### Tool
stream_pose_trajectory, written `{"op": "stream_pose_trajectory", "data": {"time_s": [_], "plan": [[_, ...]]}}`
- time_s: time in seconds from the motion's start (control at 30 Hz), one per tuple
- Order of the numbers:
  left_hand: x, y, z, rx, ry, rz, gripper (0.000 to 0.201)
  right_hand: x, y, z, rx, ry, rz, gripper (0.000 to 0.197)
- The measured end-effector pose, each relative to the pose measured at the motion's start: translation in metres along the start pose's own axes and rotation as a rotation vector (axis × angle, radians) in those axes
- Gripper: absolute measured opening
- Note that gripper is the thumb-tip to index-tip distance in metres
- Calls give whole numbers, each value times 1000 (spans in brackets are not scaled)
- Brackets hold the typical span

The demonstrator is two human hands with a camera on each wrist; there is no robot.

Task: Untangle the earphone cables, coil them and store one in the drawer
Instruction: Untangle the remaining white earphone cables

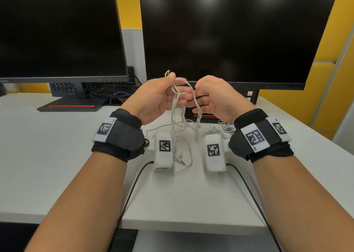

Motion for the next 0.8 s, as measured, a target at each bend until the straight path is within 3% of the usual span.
{"op": "stream_pose_trajectory", "data": {"time_s": [0.1,0.17,0.27,0.37,0.53,0.63,0.7,0.8], "plan": [[-1,-1,-1,23,-30,-54,25,3,-9,-6,-6,222,-17,25],[-1,-2,0,10,-48,-81,42,5,-7,-2,-87,419,-73,27],[0,-5,0,-32,-57,-110,64,2,-3,-2,-76,401,161,41],[3,-6,-1,-43,-35,-122,71,-9,3,-8,26,412,282,30],[2,-7,1,-13,-47,-142,59,-5,-6,-7,8,336,336,16],[1,-8,9,-84,-187,-121,38,0,-10,0,-59,155,187,14],[-1,-8,18,-186,-306,-124,24,0,-11,8,-89,-191,190,18],[-4,-12,28,-339,-353,-103,35,-3,-5,20,-128,-545,227,24]]}}
Point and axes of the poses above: each hand's wrist, its own y-axis away from the middle knuckle, its own z-axis out of the back of the hand, x = y × z, the point moved 4 cm from there along -y, towards the middle knuckle, and after that the axes turned 10 degrees about y, right-handed, at the moved point
